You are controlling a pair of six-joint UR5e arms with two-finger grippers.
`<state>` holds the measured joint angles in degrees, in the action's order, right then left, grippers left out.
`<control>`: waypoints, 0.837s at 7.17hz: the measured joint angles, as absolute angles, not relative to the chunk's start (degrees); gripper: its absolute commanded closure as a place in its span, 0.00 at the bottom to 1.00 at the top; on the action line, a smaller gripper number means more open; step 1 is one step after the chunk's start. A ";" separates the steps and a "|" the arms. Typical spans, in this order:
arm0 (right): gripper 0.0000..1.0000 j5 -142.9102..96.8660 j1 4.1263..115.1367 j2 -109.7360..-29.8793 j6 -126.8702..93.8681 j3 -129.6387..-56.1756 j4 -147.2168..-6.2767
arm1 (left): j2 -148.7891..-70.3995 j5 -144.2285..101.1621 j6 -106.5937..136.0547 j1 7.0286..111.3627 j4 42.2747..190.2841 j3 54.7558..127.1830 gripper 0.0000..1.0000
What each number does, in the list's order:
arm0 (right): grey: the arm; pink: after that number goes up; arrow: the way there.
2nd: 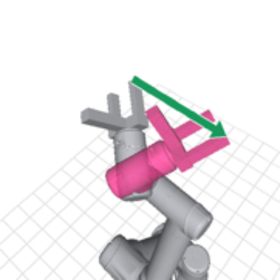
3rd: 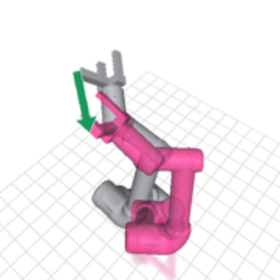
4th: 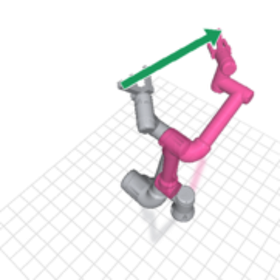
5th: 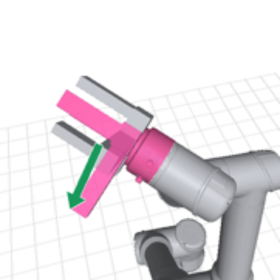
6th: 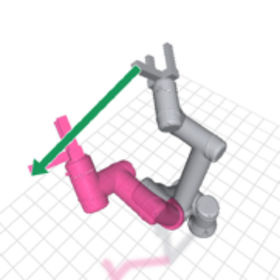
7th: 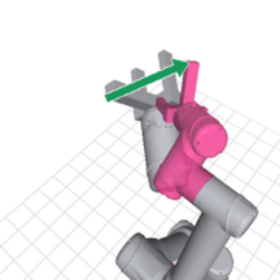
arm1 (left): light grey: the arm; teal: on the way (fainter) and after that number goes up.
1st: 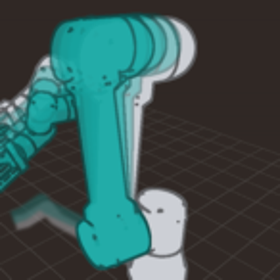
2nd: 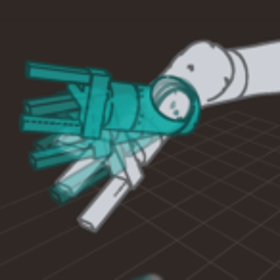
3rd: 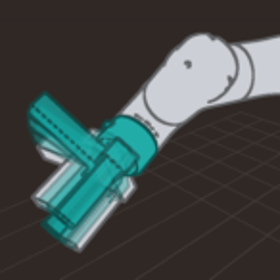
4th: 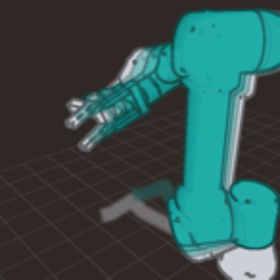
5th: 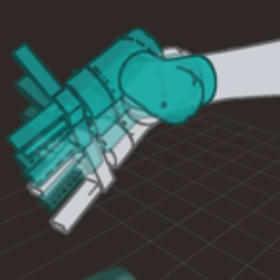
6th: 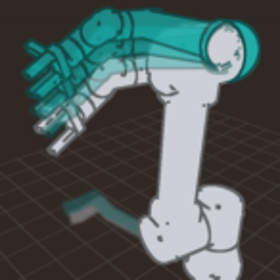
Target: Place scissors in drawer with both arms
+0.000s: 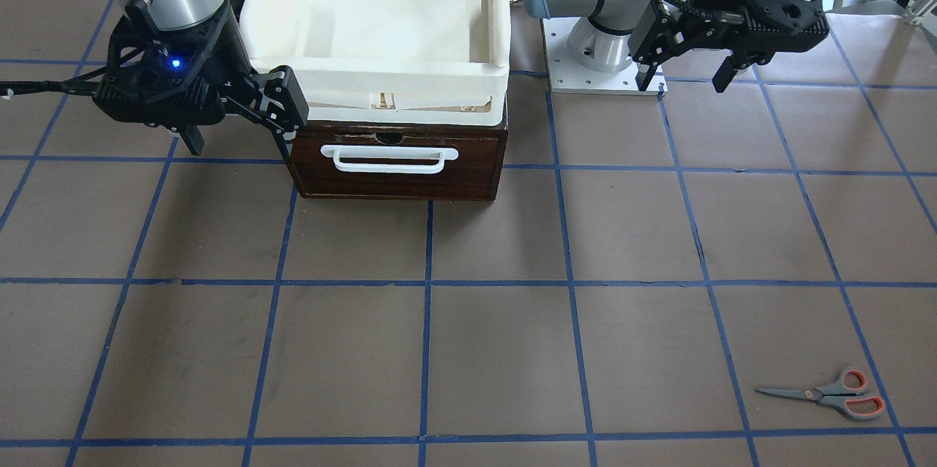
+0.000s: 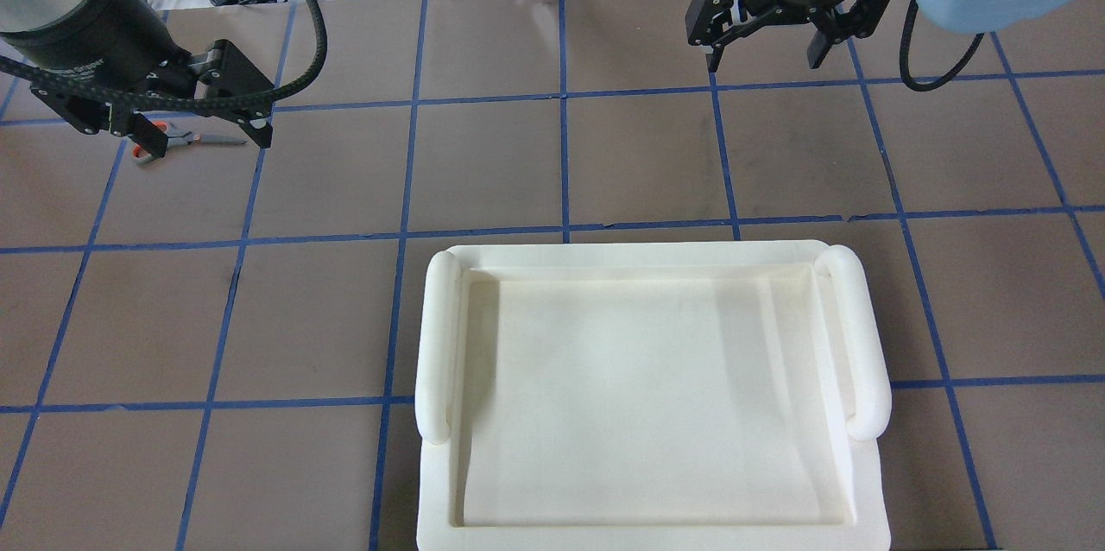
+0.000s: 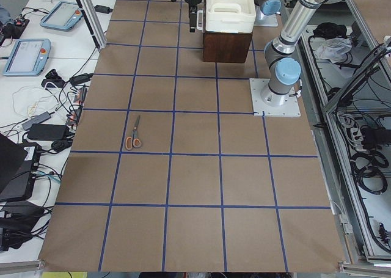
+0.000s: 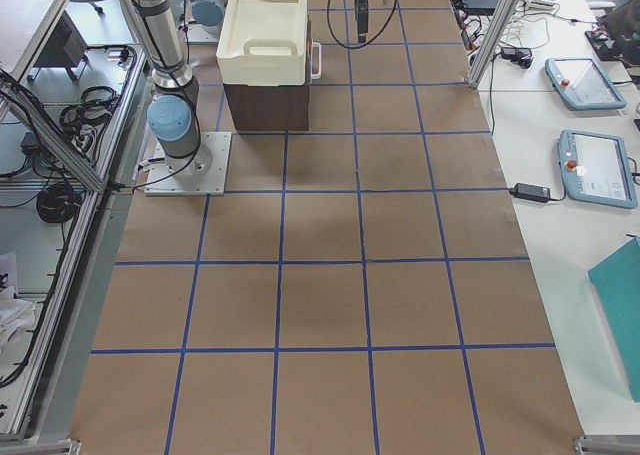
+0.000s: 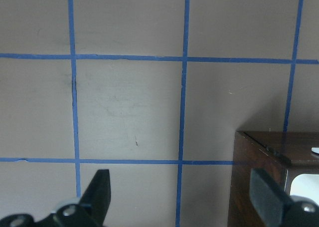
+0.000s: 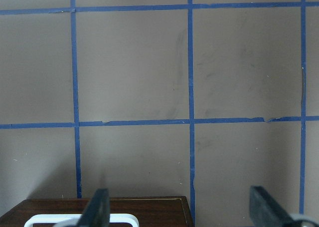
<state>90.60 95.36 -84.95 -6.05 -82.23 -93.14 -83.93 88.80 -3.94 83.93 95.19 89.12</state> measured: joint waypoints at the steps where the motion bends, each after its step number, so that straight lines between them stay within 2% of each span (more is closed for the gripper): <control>1: 0.00 90.68 95.36 -84.84 -5.86 -82.31 -93.18 | -84.05 88.88 -3.93 83.88 94.94 89.12 0.00; 6: 0.00 90.87 95.32 -85.20 -8.30 -82.46 -93.76 | -83.89 89.02 -3.87 83.85 94.74 89.35 0.00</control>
